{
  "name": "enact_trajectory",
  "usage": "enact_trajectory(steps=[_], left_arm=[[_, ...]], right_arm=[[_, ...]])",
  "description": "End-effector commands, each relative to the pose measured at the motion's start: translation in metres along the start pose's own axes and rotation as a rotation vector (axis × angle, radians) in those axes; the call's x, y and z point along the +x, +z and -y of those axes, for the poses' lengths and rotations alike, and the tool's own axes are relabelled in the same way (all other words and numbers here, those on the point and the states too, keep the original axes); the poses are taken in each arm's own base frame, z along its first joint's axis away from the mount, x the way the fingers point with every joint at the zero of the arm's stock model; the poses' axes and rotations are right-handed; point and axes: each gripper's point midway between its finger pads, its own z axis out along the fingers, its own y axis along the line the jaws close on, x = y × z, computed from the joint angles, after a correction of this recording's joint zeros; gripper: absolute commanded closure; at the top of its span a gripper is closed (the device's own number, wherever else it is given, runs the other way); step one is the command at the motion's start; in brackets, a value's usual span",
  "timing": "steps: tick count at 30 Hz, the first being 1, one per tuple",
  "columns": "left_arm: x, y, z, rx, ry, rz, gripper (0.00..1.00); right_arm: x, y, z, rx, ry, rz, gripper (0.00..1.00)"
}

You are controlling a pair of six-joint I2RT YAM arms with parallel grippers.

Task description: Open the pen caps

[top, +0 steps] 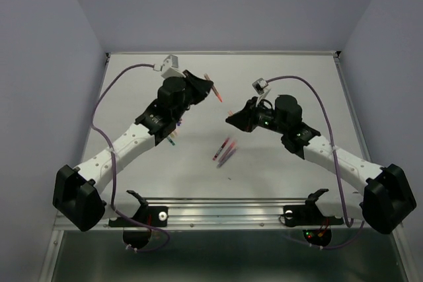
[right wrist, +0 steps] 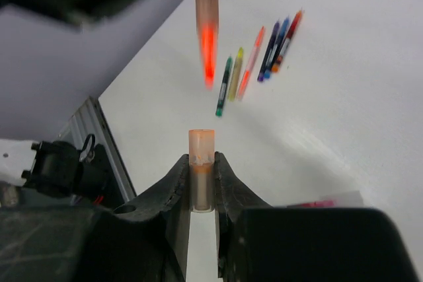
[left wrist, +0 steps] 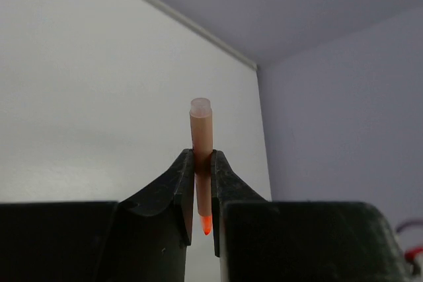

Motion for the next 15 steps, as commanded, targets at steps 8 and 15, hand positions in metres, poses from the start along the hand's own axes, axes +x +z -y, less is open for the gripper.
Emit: enact_trajectory(steps=[8,15], left_arm=[[-0.181,-0.023,-0.039,-0.191,-0.052,0.598,1.00],[-0.162,-0.020,-0.017,-0.084,0.400,0.445,1.00]], right_arm=[[0.054,-0.032,-0.015,-0.051,0.090,-0.150,0.99],[0.047,-0.046,0.082,0.475,0.111,-0.182,0.99]])
